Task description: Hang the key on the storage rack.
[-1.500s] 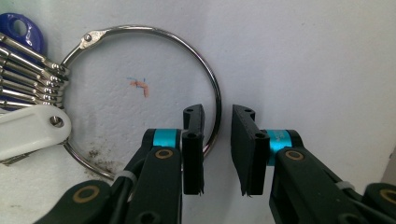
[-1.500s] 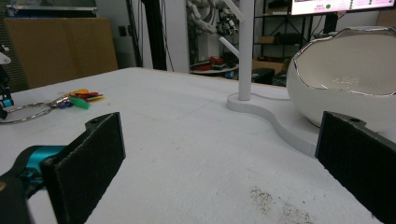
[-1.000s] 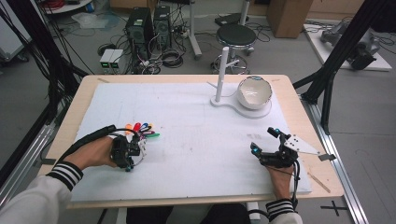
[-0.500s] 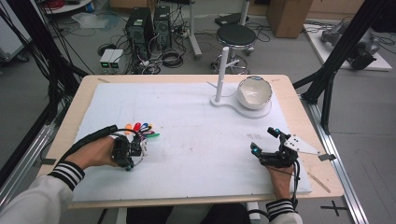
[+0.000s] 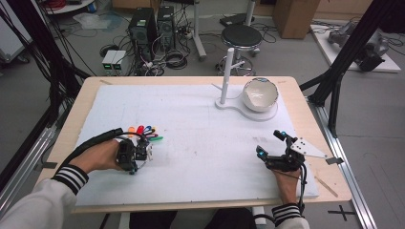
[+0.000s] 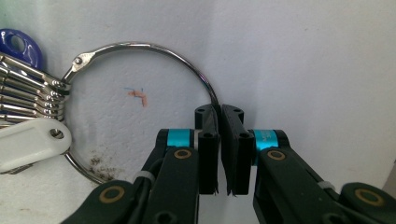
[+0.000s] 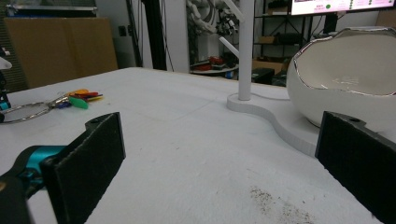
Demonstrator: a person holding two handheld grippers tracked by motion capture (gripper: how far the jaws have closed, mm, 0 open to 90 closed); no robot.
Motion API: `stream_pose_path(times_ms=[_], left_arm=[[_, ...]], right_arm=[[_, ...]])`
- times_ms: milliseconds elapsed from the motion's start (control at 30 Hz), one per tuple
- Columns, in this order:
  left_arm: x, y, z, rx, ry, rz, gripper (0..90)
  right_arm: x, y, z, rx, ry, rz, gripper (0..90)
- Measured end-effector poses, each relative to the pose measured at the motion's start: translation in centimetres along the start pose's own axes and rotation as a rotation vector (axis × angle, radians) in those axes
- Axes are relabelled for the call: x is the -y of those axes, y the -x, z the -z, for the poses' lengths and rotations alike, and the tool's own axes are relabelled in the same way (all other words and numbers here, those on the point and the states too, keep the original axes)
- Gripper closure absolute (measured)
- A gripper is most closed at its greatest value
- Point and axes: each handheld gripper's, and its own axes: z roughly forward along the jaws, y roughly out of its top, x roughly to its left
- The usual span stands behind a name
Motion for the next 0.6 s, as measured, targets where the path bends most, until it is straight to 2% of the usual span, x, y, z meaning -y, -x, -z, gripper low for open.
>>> stream_pose_path(times_ms=[100,267,433,600], left_arm=[[0.0,0.0,0.0,-0.003,0.001,0.003,84.9],[0.1,0.3,0.1,-0.034,0.008,0.005,85.0],[0.6,0.1,1.2,-0.042,0.086,0.033,85.1],[1.4,-0.1,3.0,-0.086,0.179,0.053,86.4]], right_arm=[[0.0,0.0,0.0,0.000,0.000,0.000,1.0],[0.0,0.0,0.0,0.001,0.000,0.004,1.0],[0.0,0.0,0.0,0.000,-0.001,0.000,1.0],[0.0,0.0,0.0,-0.002,-0.001,0.001,1.0]])
